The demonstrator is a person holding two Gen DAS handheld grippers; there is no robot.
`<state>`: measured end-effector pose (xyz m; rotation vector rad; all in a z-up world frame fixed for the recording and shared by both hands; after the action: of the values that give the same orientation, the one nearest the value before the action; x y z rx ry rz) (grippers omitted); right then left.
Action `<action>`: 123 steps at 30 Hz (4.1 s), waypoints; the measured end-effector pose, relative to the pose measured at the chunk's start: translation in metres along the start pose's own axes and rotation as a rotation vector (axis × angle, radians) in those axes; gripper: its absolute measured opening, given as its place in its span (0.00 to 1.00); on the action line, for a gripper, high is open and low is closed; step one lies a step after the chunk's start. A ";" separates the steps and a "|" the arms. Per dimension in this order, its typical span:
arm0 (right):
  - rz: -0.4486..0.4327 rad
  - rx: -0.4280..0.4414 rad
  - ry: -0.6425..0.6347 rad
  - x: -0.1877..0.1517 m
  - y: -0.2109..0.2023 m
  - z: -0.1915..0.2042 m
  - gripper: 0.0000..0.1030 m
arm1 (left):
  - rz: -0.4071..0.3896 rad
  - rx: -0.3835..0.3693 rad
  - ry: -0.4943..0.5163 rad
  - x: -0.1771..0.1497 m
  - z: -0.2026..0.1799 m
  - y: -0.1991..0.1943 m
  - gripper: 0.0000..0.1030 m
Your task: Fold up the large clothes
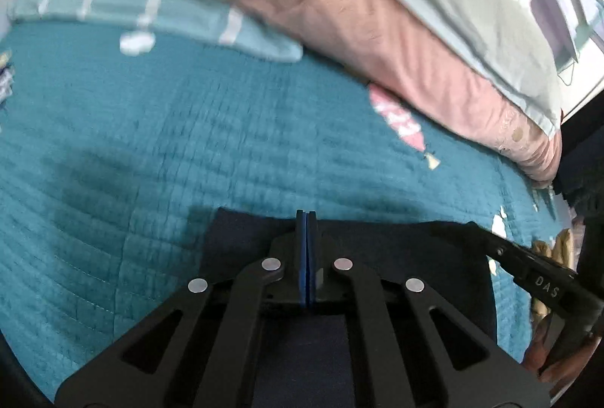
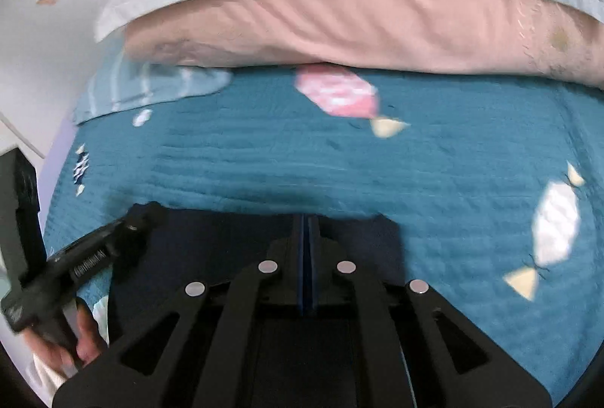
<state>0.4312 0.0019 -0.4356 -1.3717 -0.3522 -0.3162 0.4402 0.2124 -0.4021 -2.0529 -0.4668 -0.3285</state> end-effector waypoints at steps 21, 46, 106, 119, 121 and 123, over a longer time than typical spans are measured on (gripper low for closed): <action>0.328 0.160 0.185 -0.049 -0.004 -0.027 0.00 | 0.148 -0.009 -0.296 -0.039 0.046 -0.033 0.02; 0.442 0.067 0.051 -0.209 -0.059 -0.012 0.06 | 0.183 0.044 -0.163 -0.179 0.000 -0.123 0.02; -0.112 -0.065 -0.170 -0.224 -0.088 0.025 0.03 | 0.054 -0.007 -0.050 -0.208 -0.039 -0.104 0.02; 0.003 0.102 -0.139 -0.230 -0.151 0.003 0.80 | 0.084 0.178 0.144 -0.222 -0.057 -0.149 0.71; -0.061 0.109 -0.092 -0.213 -0.163 -0.008 0.85 | 0.071 0.183 0.175 -0.208 -0.058 -0.153 0.77; -0.055 0.146 -0.069 -0.198 -0.160 -0.013 0.85 | 0.066 0.178 0.170 -0.193 -0.053 -0.150 0.78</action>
<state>0.1854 -0.0356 -0.3783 -1.2334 -0.4621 -0.2829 0.1977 0.1982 -0.3410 -1.8456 -0.3127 -0.4031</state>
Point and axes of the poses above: each gripper's, at about its wrist camera, not at the fingertips, and y roughly the way its jaws point, z to its left, x to its top, the point moved 8 cm from there along y, roughly the way its jaws point, and after that the axes turned 9 degrees about -x, right-handed, at the moved point
